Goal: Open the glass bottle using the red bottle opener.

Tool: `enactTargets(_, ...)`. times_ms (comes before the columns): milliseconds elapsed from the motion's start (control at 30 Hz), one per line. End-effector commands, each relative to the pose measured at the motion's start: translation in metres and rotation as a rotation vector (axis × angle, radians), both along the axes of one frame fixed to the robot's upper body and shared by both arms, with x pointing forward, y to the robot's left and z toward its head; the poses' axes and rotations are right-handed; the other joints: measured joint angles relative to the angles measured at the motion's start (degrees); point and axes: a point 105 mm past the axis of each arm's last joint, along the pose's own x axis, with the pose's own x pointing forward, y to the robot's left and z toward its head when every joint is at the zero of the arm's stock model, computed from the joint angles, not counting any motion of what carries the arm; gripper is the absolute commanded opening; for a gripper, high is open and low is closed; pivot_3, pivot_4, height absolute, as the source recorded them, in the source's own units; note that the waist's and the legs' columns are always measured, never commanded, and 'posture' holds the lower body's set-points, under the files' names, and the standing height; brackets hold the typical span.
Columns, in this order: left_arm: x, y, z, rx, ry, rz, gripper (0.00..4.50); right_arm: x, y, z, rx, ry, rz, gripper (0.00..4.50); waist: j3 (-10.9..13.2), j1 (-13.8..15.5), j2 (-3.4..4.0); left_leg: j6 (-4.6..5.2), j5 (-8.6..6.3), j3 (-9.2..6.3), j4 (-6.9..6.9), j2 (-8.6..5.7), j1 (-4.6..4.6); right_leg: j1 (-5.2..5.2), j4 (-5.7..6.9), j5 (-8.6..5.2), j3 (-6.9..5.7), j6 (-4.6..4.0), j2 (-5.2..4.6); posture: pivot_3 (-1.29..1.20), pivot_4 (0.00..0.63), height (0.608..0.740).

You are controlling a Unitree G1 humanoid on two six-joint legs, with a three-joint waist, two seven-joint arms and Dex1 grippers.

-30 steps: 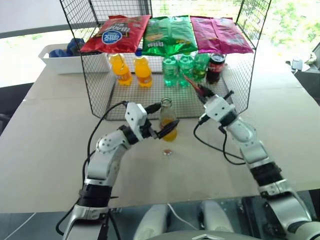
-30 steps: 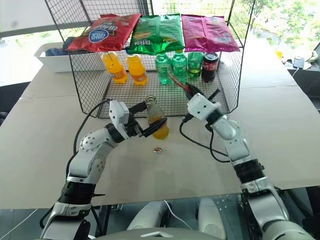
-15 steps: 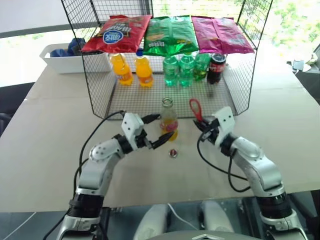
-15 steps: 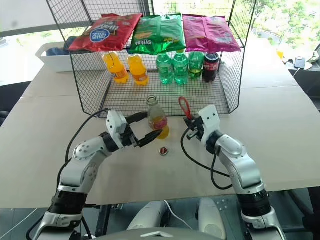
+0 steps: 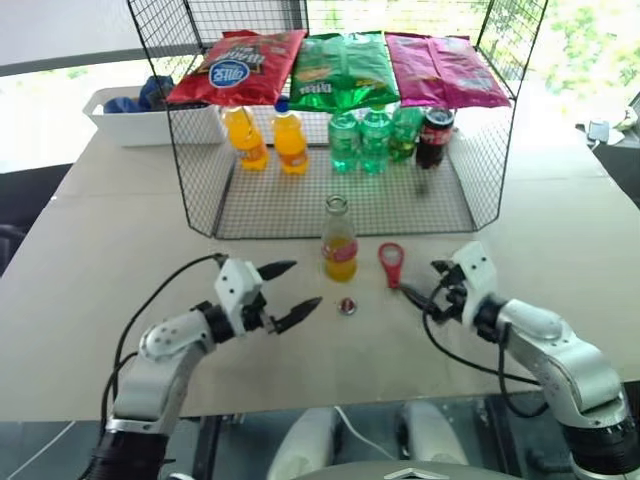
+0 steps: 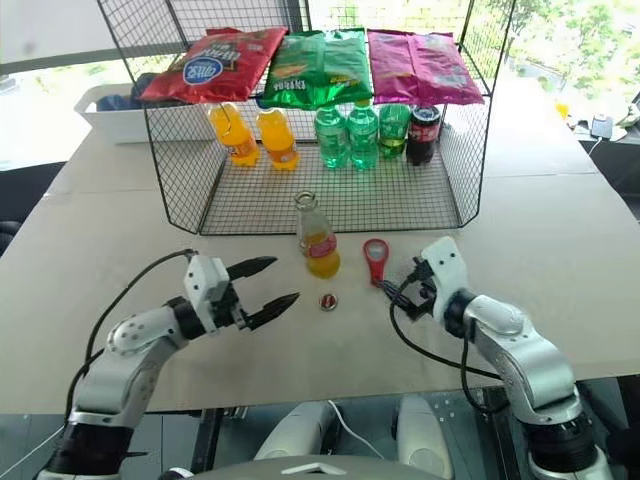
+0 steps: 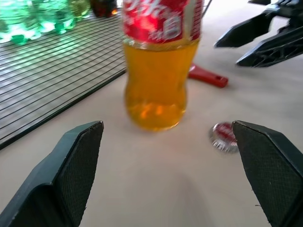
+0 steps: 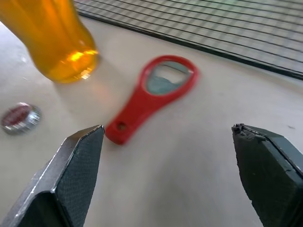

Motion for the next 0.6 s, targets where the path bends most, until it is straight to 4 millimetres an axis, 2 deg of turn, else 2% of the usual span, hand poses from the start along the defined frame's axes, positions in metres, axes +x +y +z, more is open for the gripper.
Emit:
enactTargets(33,-0.004,0.016,0.014,0.0,-0.059,0.035,4.5,-0.008,-0.009,0.02,0.006,-0.133,0.015,4.45,0.0,-0.05,0.0,0.0,0.0,0.01,0.0,0.01,0.0,0.01,0.0,0.0,0.01,0.0,-0.01,0.0,0.15,0.74)
enactTargets(133,-0.01,0.032,0.013,0.005,-0.04,0.07,4.5,-0.013,-0.026,0.021,0.028,-0.176,0.001,4.45,0.0,-0.14,0.0,0.0,0.0,0.01,0.01,0.03,0.01,0.03,0.0,0.0,0.01,0.0,-0.01,0.0,0.15,0.74)
enactTargets(267,-0.01,0.049,0.005,0.052,-0.017,0.136,4.5,-0.019,-0.05,0.01,-0.004,-0.18,0.004,4.45,0.0,-0.15,0.0,0.0,-0.01,0.03,0.0,0.05,0.18,0.19,0.0,0.0,0.01,0.0,0.01,0.0,0.15,0.74)
enactTargets(467,-0.007,0.056,-0.003,0.118,-0.001,0.211,4.5,-0.037,-0.071,-0.004,-0.024,-0.184,0.046,4.45,0.0,0.05,0.0,0.01,-0.01,0.03,0.0,0.05,0.19,0.21,0.0,0.0,0.02,0.0,0.01,0.0,0.15,0.74)
enactTargets(600,-0.01,0.055,-0.007,0.156,0.003,0.239,4.5,-0.04,-0.075,-0.005,-0.016,-0.21,0.043,4.45,0.0,-0.16,0.0,0.0,-0.01,0.07,-0.01,0.09,0.23,0.22,0.01,0.0,0.08,0.0,-0.06,0.0,0.15,0.74)
